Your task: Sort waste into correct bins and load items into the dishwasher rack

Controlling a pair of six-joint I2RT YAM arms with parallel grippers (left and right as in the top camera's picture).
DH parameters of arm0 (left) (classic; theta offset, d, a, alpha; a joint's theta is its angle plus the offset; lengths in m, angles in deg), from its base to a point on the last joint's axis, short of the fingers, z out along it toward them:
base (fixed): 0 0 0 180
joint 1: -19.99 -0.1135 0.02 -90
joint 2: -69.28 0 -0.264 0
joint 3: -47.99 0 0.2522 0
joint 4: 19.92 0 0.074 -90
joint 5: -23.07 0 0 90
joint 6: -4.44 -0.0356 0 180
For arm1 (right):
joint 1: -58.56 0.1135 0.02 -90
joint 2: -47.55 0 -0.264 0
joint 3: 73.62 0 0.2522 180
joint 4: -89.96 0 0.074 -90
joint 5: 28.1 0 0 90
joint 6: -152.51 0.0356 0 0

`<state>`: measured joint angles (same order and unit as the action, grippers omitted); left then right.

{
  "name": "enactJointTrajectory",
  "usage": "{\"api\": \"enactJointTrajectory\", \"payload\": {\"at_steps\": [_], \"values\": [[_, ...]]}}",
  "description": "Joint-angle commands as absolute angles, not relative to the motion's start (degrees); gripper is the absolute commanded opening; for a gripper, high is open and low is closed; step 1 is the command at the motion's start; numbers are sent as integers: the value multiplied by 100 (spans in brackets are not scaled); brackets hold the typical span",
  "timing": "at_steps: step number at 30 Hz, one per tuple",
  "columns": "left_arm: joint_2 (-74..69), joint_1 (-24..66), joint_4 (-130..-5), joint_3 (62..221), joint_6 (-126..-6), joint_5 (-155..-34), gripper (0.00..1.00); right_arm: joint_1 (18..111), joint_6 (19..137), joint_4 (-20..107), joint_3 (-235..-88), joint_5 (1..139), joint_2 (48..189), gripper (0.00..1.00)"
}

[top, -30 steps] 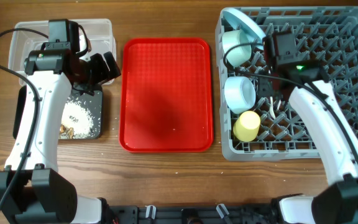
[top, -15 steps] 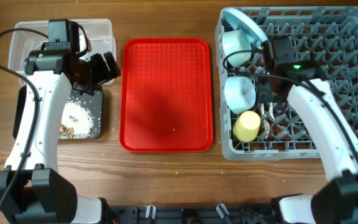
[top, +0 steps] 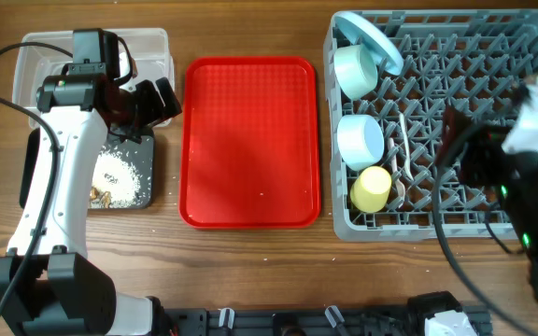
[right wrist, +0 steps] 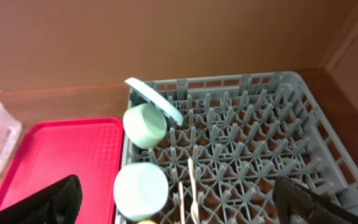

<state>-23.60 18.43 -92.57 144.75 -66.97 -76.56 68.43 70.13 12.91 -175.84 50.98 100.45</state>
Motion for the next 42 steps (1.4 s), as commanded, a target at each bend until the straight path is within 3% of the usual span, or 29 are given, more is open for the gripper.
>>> {"api": "enactJointTrajectory", "payload": {"at_steps": [1, 9, 22, 31, 42], "values": [[-2319, 1825, -9246, 14560, -6688, -7625, 100, 6839, 7002, 747, -17541, 5192, 9667, 100], [-2319, 1825, -9246, 14560, -6688, -7625, 100, 6839, 7032, 240, -17213, 5321, 9586, 100], [-2319, 1825, -9246, 14560, -6688, -7625, 100, 6655, 6945, 5678, -11775, 5968, 7173, 100], [-2319, 1825, -9246, 14560, -6688, -7625, 100, 6192, 7142, 6699, -9738, 6300, 5602, 100], [-2319, 1825, -9246, 14560, -6688, -7625, 100, 6074, 7170, 7768, -8767, 6313, 4771, 100]]}}
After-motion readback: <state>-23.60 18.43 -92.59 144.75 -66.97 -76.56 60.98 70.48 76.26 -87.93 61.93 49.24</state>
